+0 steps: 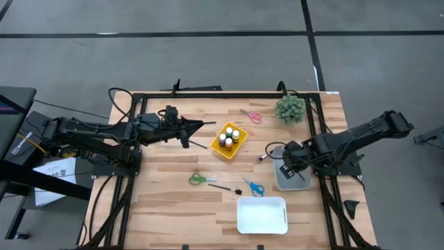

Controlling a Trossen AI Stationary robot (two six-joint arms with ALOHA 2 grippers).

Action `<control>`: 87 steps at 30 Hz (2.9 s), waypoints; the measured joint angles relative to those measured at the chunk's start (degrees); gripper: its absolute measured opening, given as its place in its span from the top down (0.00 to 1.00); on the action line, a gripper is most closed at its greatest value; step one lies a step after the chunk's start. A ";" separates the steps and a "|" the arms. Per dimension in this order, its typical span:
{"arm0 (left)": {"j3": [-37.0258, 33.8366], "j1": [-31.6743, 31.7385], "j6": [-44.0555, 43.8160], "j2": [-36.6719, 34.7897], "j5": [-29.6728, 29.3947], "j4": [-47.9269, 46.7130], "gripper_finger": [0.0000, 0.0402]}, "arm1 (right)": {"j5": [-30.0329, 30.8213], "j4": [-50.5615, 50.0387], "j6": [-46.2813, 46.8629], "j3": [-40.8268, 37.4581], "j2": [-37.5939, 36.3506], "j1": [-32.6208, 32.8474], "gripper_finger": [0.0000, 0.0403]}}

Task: Pick & Place Paint Supplies
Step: Put the bottom left black eyeshadow brush into the gray bin, then put the bottom black eyeshadow brush into the gray bin

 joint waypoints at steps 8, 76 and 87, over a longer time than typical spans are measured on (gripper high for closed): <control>0.00 0.08 -0.10 0.00 0.00 0.01 0.90 | -0.61 4.91 -2.86 -3.00 2.56 -0.26 0.98; 5.49 0.85 32.75 4.00 2.13 -23.29 0.53 | 9.51 46.10 -18.27 -2.88 -28.79 -12.74 0.86; 5.40 12.04 53.17 9.63 8.12 -29.38 0.56 | 8.37 49.23 -18.80 -2.90 -28.74 -13.51 0.86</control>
